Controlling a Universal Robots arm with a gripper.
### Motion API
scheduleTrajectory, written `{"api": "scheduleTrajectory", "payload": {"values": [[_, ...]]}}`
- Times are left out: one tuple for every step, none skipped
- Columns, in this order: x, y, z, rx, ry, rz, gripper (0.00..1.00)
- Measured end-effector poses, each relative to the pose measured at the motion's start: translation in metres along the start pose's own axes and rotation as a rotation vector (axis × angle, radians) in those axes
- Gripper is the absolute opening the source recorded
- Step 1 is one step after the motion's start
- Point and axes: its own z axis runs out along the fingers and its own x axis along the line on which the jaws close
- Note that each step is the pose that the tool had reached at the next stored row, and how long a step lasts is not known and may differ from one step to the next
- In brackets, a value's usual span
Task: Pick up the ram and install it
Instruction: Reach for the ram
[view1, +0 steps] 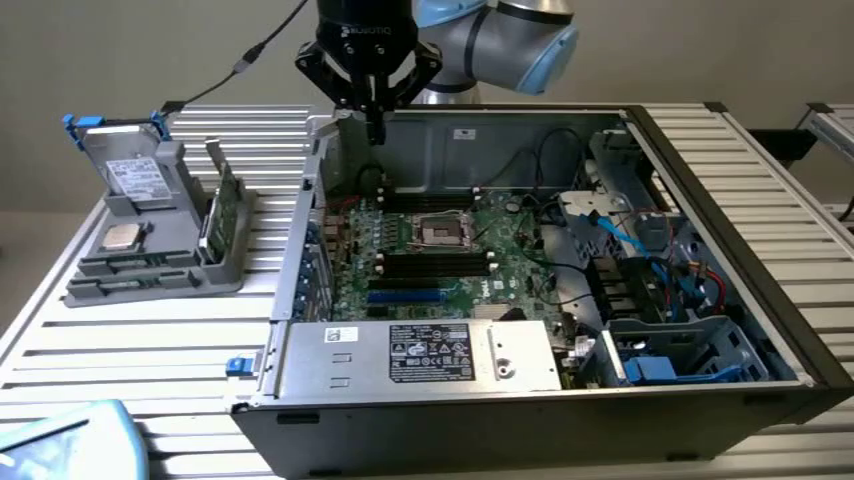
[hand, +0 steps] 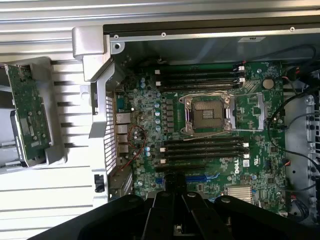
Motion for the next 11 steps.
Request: {"api": "scheduleTrajectory", "payload": {"values": [[0.000,0.0000,0.0000,0.0000,0.0000,0.000,0.11],[0.000,0.0000,0.0000,0.0000,0.0000,0.000,0.11],[0.000,0.0000,0.0000,0.0000,0.0000,0.000,0.11],[0.000,0.0000,0.0000,0.0000,0.0000,0.000,0.11],[0.000,0.0000,0.0000,0.0000,0.0000,0.000,0.11],[0.001,-0.0001,-0.0001,0.0001,0.0000,0.000,0.11],[0.004,-0.0002,-0.0002,0.0003,0.0003,0.000,0.11],[0.009,-0.0004,-0.0003,0.0002,0.0002,0.000,0.11],[0.014,-0.0001,-0.0003,0.0000,0.0005,0.000,0.11],[0.018,0.0004,-0.0003,0.0001,0.0010,0.000,0.11],[0.023,0.0010,-0.0003,0.0001,0.0015,0.000,0.11]]}}
